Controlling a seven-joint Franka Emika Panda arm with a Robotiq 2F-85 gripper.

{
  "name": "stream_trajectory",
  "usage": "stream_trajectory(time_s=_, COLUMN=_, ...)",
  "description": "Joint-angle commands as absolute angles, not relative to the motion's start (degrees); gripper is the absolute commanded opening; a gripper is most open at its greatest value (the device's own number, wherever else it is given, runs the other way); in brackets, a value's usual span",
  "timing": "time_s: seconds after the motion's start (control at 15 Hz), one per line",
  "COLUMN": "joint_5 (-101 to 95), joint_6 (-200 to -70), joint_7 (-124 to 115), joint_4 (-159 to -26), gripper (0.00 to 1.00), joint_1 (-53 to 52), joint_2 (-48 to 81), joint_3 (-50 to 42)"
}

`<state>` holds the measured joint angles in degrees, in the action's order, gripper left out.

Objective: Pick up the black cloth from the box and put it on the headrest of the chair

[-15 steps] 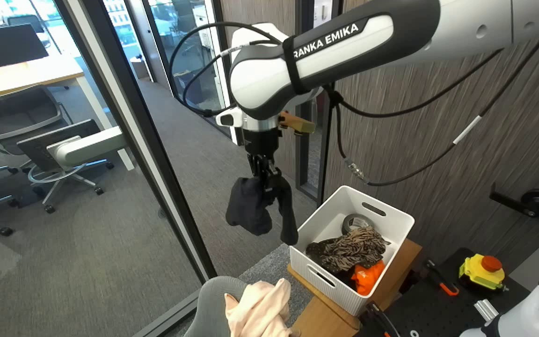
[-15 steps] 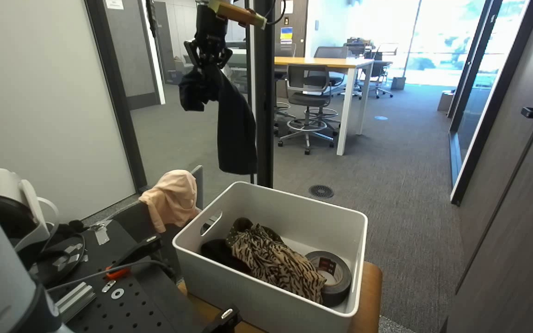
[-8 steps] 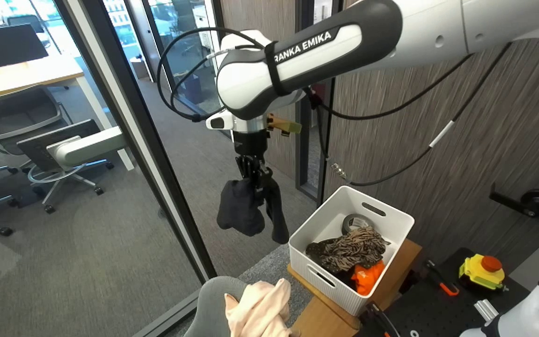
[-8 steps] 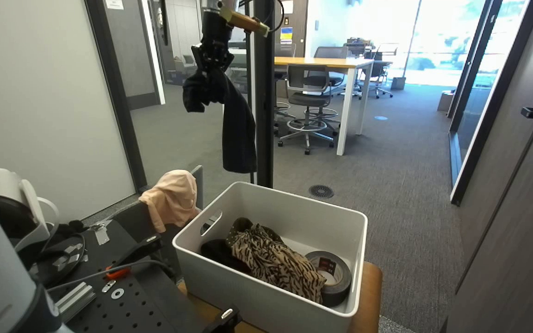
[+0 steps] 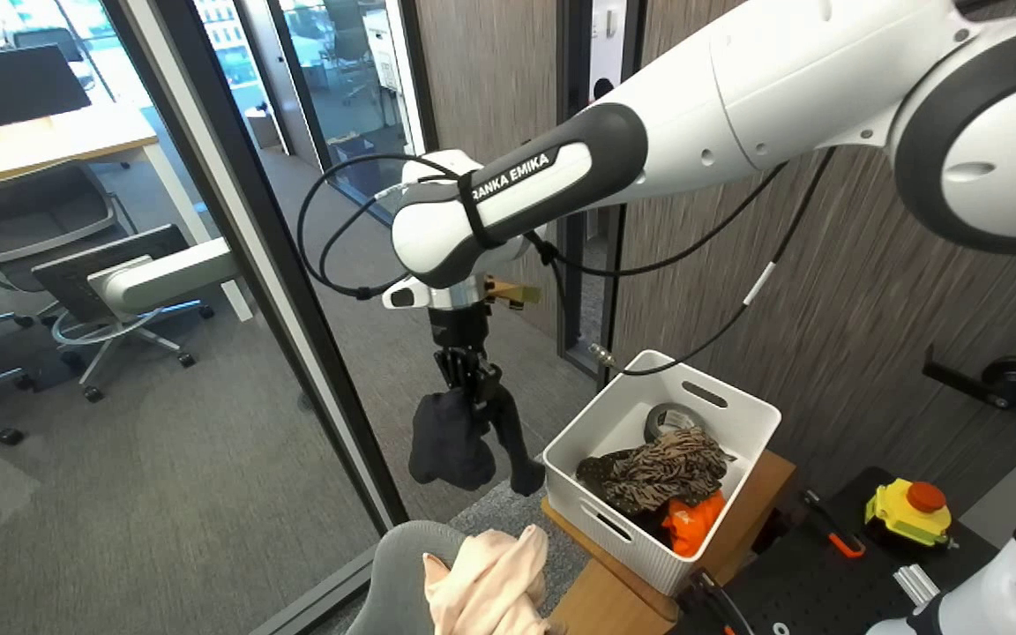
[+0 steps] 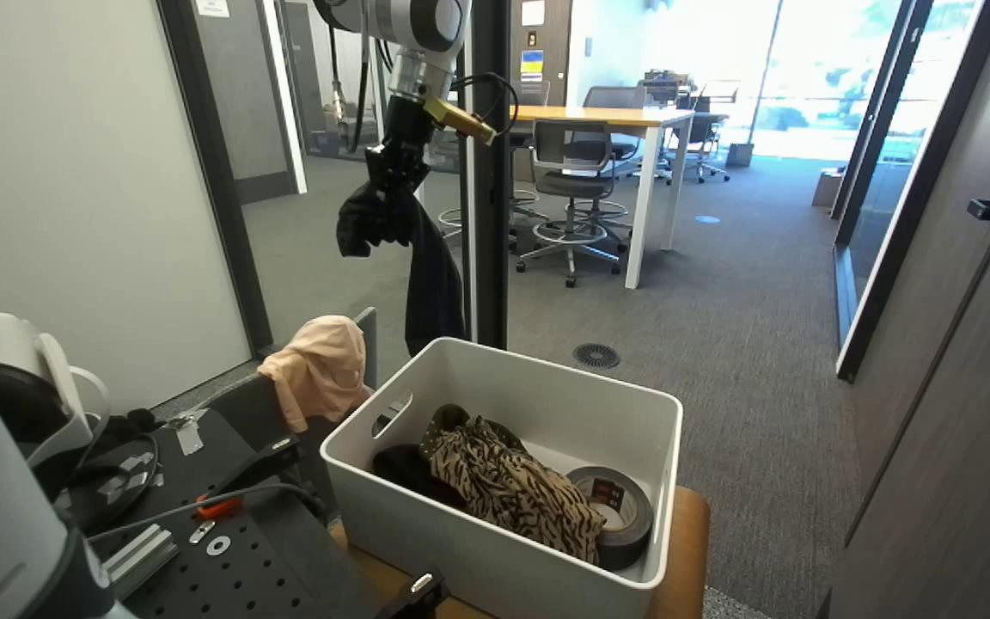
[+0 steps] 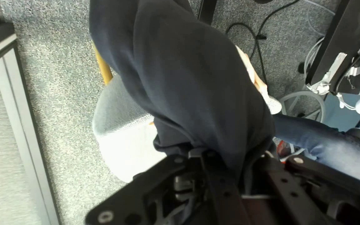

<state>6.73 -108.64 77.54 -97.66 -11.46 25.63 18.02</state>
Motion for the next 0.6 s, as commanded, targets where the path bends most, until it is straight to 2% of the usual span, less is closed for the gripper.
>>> stream_trajectory(time_s=0.0, joint_5=6.62, joint_6=-107.07, joint_7=79.51, joint_4=-93.04, gripper=0.04, joint_1=-12.84, joint_2=30.11, joint_3=18.90)
stream_trajectory(time_s=0.53, joint_5=7.25, joint_6=-107.23, joint_7=81.86, joint_4=-91.48, gripper=0.04, joint_1=-14.86, joint_2=36.73, joint_3=20.90)
